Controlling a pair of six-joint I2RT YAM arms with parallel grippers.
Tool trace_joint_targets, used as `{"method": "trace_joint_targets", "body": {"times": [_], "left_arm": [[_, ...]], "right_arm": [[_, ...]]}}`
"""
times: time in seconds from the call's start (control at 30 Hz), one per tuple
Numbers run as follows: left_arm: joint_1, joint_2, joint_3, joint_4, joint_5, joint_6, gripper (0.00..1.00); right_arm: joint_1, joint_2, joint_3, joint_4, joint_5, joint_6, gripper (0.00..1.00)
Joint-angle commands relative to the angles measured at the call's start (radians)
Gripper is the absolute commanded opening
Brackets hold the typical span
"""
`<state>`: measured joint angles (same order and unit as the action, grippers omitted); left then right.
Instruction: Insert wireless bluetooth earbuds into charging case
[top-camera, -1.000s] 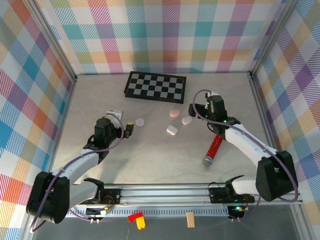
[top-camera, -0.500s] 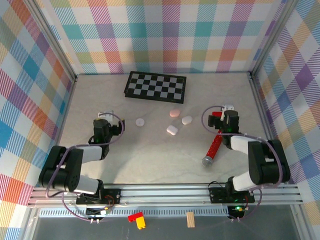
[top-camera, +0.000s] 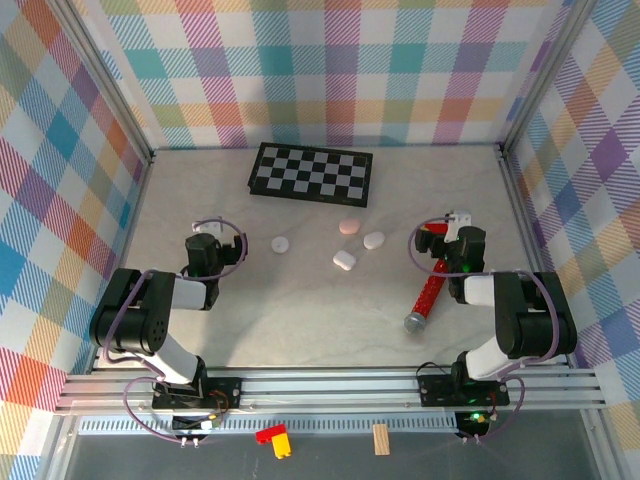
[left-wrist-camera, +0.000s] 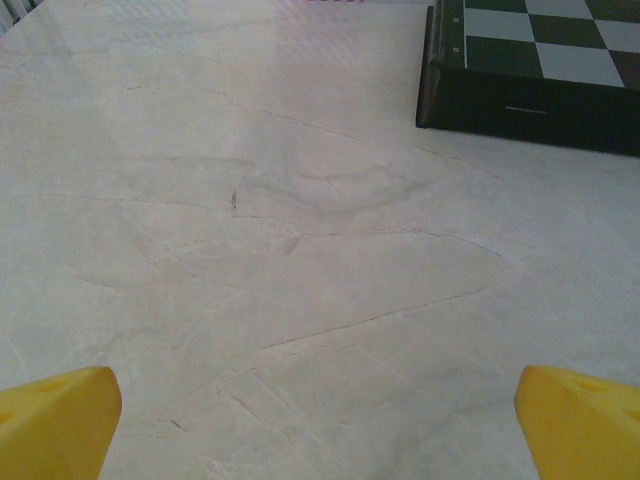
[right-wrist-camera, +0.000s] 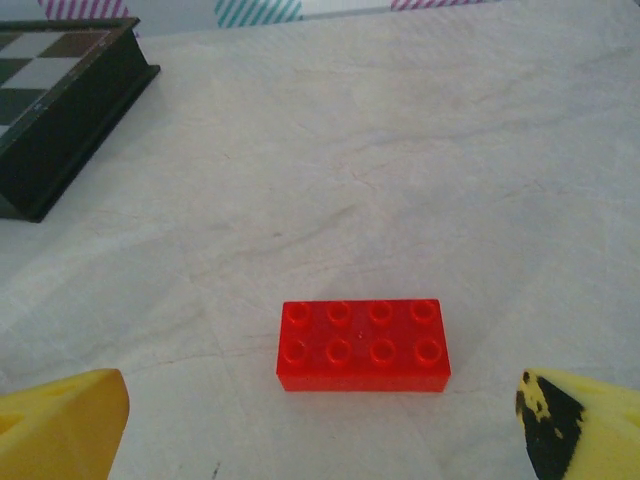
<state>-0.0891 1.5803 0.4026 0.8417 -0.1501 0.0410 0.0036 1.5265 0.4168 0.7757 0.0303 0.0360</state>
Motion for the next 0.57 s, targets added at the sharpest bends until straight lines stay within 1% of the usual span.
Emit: {"method": "trace_joint_targets", "body": {"times": [0.0,0.53], "left_arm": [[0.011,-0.002,0.011,0.016,0.009,-0.013,1.00],[0.011,0.000,0.014,0.011,0.012,-0.013,1.00]], "right_arm": [[-0.004,0.009,-0.007,0.054,-0.029,-0.010,0.99],[0.005,0.009,-0.004,0.049,-0.016,-0.019,0.99]]}}
